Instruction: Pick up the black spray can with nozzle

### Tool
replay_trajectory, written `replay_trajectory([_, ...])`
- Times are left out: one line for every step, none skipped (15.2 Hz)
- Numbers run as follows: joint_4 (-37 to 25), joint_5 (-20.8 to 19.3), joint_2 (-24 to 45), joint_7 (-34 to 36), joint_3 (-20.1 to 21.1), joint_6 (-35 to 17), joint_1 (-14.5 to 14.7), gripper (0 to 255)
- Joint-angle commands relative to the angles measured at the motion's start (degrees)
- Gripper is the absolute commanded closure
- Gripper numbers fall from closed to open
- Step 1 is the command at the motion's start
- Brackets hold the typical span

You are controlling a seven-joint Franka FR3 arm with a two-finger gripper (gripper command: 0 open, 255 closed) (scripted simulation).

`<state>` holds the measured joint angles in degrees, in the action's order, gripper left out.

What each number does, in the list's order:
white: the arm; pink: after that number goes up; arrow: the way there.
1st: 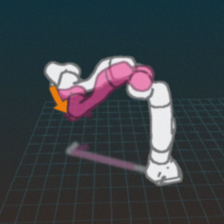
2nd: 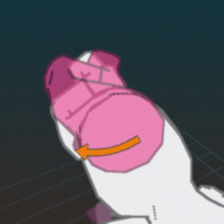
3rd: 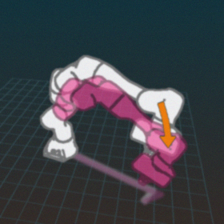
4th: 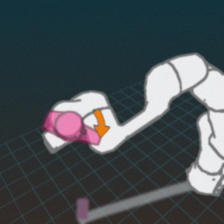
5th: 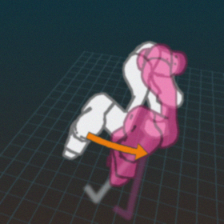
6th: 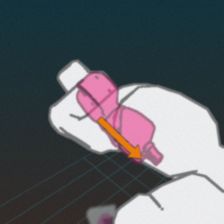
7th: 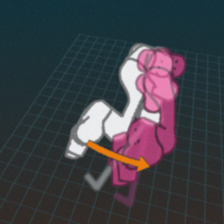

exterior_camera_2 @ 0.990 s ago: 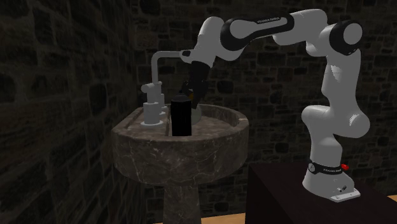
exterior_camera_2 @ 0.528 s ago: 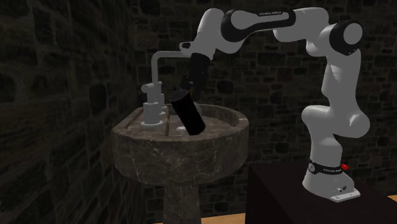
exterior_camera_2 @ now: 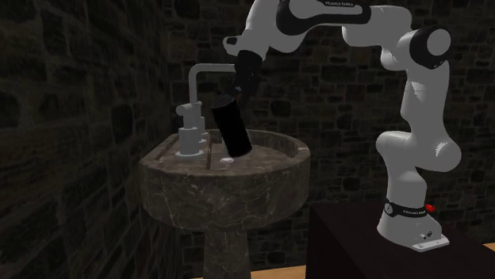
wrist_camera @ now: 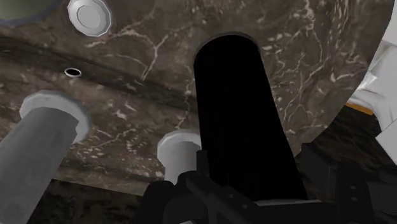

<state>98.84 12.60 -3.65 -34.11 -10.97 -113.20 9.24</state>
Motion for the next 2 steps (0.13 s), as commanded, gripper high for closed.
replay_trajectory([-1.08, -0.05, 0.07, 0.17, -0.03, 0.94, -0.02, 255])
replay_trajectory([-1.08, -0.04, 0.07, 0.17, -0.03, 0.94, -0.02, 255])
